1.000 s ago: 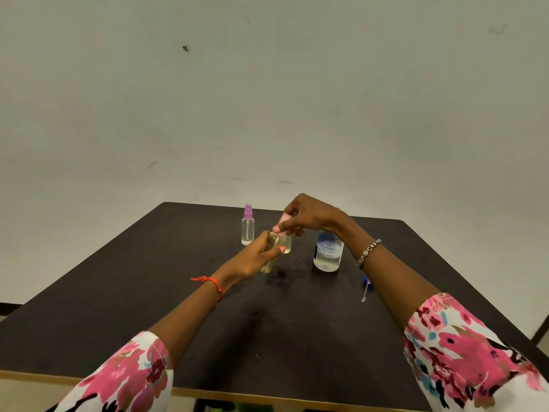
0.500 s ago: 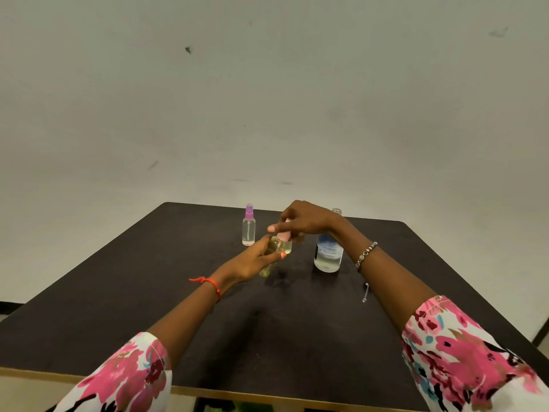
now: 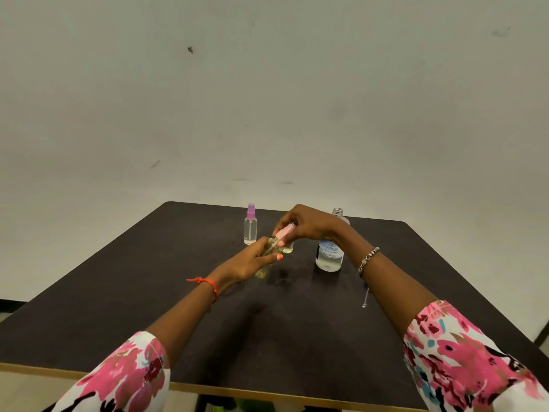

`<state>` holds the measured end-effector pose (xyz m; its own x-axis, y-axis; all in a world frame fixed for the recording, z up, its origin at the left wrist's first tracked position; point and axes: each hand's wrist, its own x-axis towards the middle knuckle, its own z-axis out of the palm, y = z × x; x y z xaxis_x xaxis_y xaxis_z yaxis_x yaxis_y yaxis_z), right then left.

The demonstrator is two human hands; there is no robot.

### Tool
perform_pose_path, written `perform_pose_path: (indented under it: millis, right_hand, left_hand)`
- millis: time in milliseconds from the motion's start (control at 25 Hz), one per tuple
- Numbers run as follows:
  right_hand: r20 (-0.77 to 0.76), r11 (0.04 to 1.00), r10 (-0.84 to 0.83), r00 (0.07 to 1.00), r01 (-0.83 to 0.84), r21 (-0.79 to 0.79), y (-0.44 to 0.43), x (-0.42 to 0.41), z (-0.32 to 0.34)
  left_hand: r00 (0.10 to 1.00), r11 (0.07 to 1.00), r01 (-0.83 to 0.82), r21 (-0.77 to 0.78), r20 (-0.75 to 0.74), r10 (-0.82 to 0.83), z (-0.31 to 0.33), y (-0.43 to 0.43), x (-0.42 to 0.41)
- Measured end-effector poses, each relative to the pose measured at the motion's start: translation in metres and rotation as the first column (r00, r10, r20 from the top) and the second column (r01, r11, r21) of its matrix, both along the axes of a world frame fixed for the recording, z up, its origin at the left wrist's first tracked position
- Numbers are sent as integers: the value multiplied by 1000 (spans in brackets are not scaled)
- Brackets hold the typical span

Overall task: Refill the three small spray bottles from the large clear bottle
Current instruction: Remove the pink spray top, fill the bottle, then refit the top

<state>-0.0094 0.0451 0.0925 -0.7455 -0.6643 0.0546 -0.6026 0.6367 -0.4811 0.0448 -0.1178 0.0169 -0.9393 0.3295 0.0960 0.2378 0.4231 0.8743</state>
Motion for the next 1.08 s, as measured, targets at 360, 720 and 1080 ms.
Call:
perform_pose_path:
  millis: [360, 720, 1080]
  right_hand:
    - [315, 832, -264, 912, 380, -403, 31, -5, -21]
    - [174, 843, -490, 854, 515, -155, 22, 0, -104]
    - [159, 824, -511, 845, 534, -187, 18, -2, -123]
  left_hand:
    - [978, 977, -208, -48, 1, 208, -14, -31, -7]
    - [950, 946, -310, 98, -13, 313, -17, -26, -14]
    - [961, 960, -272, 68, -38, 275, -18, -16, -15]
